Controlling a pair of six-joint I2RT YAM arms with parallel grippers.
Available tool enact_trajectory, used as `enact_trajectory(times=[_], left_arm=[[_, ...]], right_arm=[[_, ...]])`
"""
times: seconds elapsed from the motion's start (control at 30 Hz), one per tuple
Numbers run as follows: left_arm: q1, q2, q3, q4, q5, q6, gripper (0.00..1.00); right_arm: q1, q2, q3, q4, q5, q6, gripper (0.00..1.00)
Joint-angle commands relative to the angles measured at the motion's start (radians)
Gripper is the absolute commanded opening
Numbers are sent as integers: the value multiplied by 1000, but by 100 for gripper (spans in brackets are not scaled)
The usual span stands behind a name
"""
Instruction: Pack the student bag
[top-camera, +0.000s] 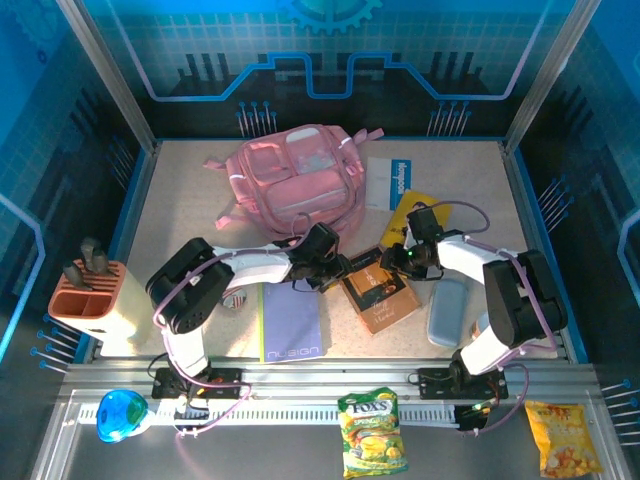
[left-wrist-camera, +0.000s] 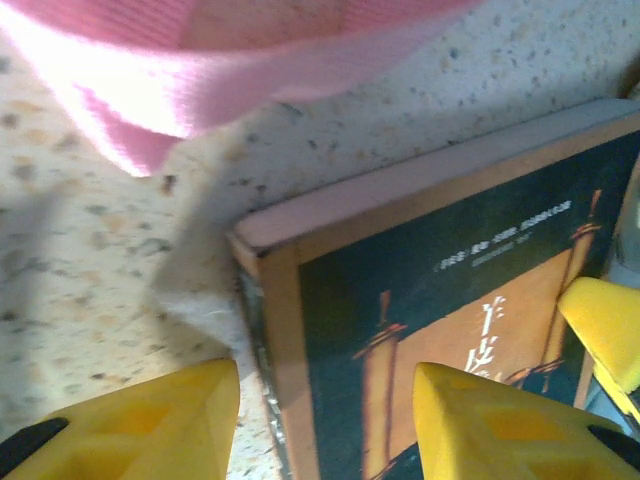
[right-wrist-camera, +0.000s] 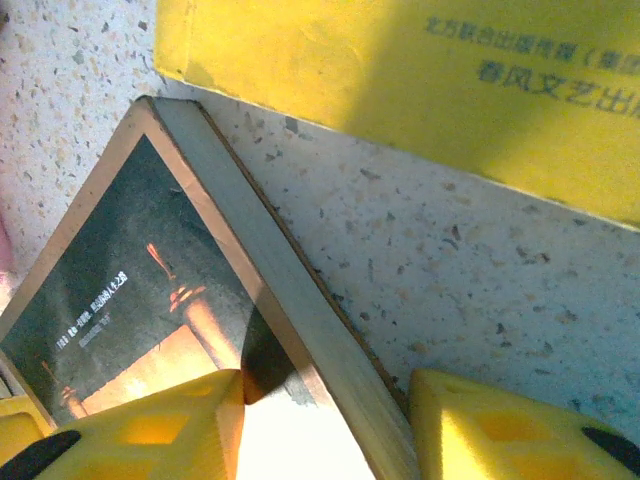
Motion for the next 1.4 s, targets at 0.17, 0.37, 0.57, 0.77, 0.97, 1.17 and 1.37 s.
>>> enact_trajectory(times=[0.17, 0.37, 0.57, 0.77, 0.97, 1.17, 1.37], left_arm=[[-5, -4, -33, 230, 87, 60, 49], [-6, -76, -130, 473, 123, 101, 42], [-7, -101, -181, 574, 135, 105, 36], [-8, -82, -160, 556, 144, 110, 35], [-8, -44, -111, 510, 162, 118, 35], [-7, -19, -74, 491, 180, 130, 32], [-7, -24, -46, 437, 164, 162, 29]], right_arm=[[-13, -1, -52, -1, -65, 62, 42], [-30, -5, -53, -5, -58, 76, 39], [-45, -11, -63, 6, -55, 97, 36], [-53, -8, -68, 19, -65, 109, 35], [-62, -23, -87, 57, -98, 121, 34], [-79, -39, -104, 80, -133, 136, 33], [-93, -60, -106, 76, -130, 136, 33]])
